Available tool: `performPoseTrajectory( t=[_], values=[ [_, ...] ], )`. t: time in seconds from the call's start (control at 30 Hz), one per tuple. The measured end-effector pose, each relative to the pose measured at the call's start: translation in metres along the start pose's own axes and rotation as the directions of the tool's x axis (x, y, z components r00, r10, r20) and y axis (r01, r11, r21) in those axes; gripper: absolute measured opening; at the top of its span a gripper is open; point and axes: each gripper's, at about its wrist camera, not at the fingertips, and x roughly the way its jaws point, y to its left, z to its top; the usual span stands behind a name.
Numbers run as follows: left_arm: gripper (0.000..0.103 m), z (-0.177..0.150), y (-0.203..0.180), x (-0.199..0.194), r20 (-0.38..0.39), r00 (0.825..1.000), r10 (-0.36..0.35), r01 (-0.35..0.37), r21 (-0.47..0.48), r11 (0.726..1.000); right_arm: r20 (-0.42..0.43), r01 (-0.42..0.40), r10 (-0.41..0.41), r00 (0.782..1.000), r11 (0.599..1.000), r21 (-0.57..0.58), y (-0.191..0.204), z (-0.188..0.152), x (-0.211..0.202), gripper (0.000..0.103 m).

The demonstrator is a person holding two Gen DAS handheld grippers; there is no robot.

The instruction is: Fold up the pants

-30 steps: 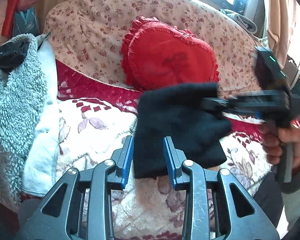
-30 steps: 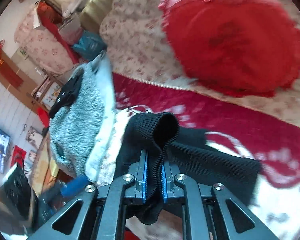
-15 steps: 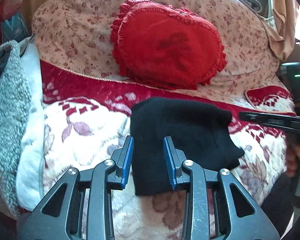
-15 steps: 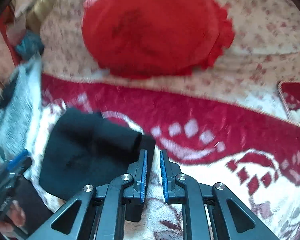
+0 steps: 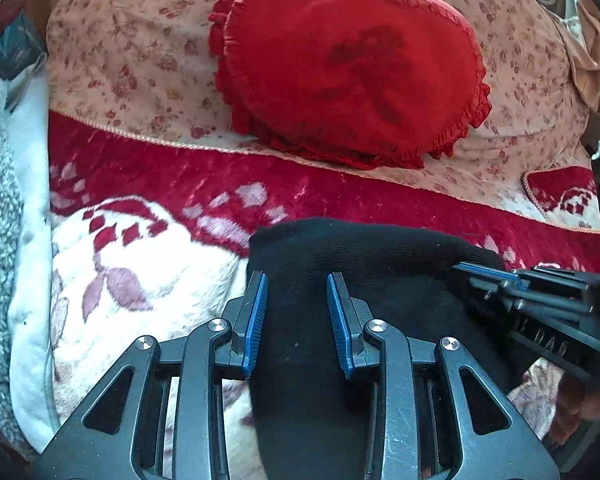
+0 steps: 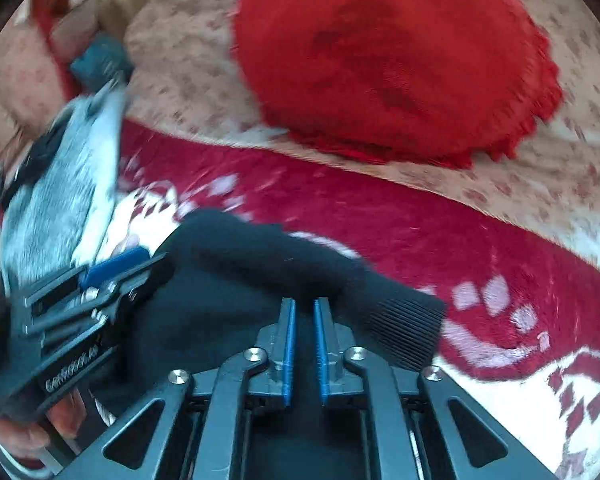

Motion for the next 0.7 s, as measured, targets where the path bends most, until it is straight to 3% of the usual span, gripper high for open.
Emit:
performPoseTrajectory(
  t=[0.1, 0.3, 0.5, 0.7],
  values=[
    [0.029, 0.000, -0.004, 0.004, 0.009, 1.000, 0.021, -0.021, 0.007, 1.000, -0.008, -0.026, 0.026, 1.000, 0.999, 0.026, -0.014, 0.002, 0.003, 0.001],
    [0.029, -0.009, 0.007, -0.020, 0.007, 1.000, 0.002, -0.002, -0.013, 1.000, 0.001, -0.037, 0.037, 0.999, 0.999, -0.024, 0.007, -0.003, -0.027, 0.008],
    [0.029, -0.031, 0.004, -0.039, 0.010, 1.000, 0.014, -0.013, -0.004, 1.000, -0.017, 0.007, -0.010, 1.000, 0.986, -0.165, 0.038, -0.037, -0.049, 0.009],
    [0.044, -0.046, -0.003, -0.035, 0.006, 0.999, 0.045, -0.045, -0.014, 0.999, -0.051, 0.050, -0.057, 0.997, 0.988, -0.143, 0.021, -0.063, -0.048, 0.011]
  ],
)
